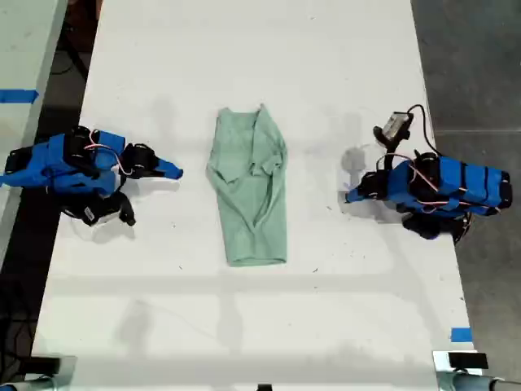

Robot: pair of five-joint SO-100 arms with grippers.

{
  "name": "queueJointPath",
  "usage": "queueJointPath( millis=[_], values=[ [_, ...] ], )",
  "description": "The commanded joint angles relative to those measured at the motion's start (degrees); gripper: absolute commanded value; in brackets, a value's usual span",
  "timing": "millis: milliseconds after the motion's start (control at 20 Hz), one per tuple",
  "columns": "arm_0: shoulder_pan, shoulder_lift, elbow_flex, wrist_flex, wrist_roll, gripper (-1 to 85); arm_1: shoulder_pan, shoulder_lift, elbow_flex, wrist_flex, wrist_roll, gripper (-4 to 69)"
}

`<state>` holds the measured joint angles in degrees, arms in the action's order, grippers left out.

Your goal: Fold t shirt

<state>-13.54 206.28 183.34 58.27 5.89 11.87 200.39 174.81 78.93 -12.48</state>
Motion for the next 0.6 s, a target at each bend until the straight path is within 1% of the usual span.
queueJointPath(
  millis=[0, 250, 350, 400, 500, 550],
  values=[
    [3.8, 0.4, 1.4, -0.3, -3.9, 0.0, -5.0, 0.9, 0.8, 1.1, 3.7, -2.3],
    [3.6, 0.4, 1.4, -0.4, -3.8, 0.0, -4.3, 0.9, 0.9, 1.0, 3.5, -2.3],
    [4.0, 0.4, 1.2, -0.2, -4.0, 0.0, -3.8, 0.9, 1.0, 1.1, 5.2, -2.3],
    [4.5, 0.4, 0.8, 0.3, -4.6, 0.0, -3.7, 0.9, 0.5, 1.1, 6.6, -2.2],
    [4.0, 0.0, -2.1, 1.0, -7.7, -0.1, -2.6, 0.9, -1.2, 0.6, 4.7, -2.0],
    [5.0, -4.7, -6.5, 1.1, -10.0, -0.1, -4.5, 0.0, -5.5, 0.5, 4.5, -2.0]
  ],
)
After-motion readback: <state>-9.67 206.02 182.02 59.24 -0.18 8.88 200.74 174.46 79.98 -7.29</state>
